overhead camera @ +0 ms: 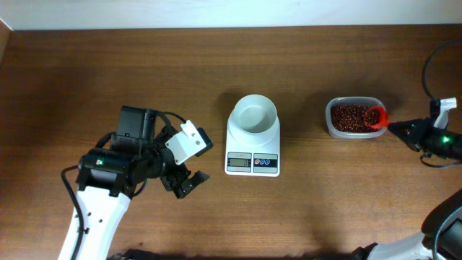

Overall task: Scoop and weigh 50g on scale
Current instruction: 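Scoop beans and lift the red scoop out of the tub, then move the filled scoop left over the white bowl on the scale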

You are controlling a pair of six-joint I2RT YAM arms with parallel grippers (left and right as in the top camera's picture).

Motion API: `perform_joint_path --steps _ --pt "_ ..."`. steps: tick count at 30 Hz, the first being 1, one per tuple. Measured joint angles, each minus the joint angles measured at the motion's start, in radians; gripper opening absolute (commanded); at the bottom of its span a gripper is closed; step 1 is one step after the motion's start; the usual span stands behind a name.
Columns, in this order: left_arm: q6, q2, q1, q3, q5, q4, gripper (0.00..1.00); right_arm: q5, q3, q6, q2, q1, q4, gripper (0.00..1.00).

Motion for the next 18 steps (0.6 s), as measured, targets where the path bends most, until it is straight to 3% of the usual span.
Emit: perform_joint_path --steps 12,18 --pt "0.000 0.000 0.000 0.000 0.000 0.000 0.99 -0.274 0.000 0.003 0.000 0.004 -0.064 0.04" --pt "0.000 0.000 0.000 0.000 0.000 0.000 0.99 -0.348 0.000 0.003 0.000 0.124 -0.069 0.04"
